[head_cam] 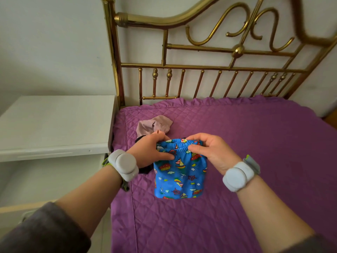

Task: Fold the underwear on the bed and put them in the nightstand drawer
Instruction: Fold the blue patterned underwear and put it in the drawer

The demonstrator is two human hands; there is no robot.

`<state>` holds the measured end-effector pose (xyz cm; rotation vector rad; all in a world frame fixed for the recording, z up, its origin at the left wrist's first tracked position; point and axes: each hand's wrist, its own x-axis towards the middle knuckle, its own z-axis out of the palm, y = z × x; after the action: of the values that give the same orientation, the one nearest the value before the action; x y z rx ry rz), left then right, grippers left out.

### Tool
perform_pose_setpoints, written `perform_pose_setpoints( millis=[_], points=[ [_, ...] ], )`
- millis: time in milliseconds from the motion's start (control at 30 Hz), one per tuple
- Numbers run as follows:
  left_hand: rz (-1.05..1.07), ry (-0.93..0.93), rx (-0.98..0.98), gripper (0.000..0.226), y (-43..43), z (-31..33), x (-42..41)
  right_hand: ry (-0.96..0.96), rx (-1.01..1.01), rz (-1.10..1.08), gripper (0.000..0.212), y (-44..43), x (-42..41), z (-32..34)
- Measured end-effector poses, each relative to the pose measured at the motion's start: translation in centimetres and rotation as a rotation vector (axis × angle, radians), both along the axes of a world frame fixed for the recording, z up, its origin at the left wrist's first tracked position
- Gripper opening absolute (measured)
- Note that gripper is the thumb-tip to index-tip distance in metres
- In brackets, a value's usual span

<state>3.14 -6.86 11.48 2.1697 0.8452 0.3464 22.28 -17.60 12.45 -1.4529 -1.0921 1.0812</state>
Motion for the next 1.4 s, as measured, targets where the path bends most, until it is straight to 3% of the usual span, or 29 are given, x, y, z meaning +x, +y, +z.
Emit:
perform_pose_setpoints(
  millis=[133, 233, 300, 400, 667, 833, 933, 1133, 1233, 1400],
  points=[
    [0.03, -0.006, -0.139, 0.037, 0.3, 0.0, 0.1, -0.199, -0.044, -0.001, 0.031, -0.4, 0.9, -0.1],
    [0.04, 0.014, -0.063, 0.028, 0.6, -0.4, 0.4, -0.538, -0.09, -0.06, 0.026, -0.4, 0.8, -0.7],
    [0.068, -0.032, -0.016, 0.023, 0.7, -0.5, 0.8, -0.619, -0.05, -0.113, 0.024, -0.1, 0.4, -0.9],
    [0.044, -0.127, -0.07, 0.027, 0.9, 0.2, 1.7, -0.603, 0.033, -0.163, 0.024, 0.4, 0.5, -0.4],
    [0.003, -0.103, -0.285, 0.029, 1.9, 0.4, 1.7, -0.438, 0.016, -0.113, 0.023, 0.6, 1.9, -0.2],
    [0.127, 0.033, -0.036, 0.031, 1.7, -0.9, 2.2, -0.53, -0.017, -0.174, 0.02, 1.1, 1.7, -1.8],
    [0.147, -0.053, 0.032, 0.018, 1.5, -0.4, 2.6, -0.513, 0.02, -0.22, 0.02, 1.3, 1.7, -1.3],
    [0.061, -0.169, 0.097, 0.02, 0.2, 0.8, 1.4, -0.458, 0.094, -0.155, 0.026, -0.7, 1.8, -0.3],
    [0.016, -0.054, 0.052, 0.024, -2.0, -2.3, 0.0, -0.458, 0.009, -0.051, 0.031, -3.3, 0.6, -3.1],
    [-0.136, 0.363, -0.033, 0.036, -6.7, -10.2, -2.3, -0.512, -0.277, 0.15, 0.032, -8.2, -2.1, -10.5]
  ],
)
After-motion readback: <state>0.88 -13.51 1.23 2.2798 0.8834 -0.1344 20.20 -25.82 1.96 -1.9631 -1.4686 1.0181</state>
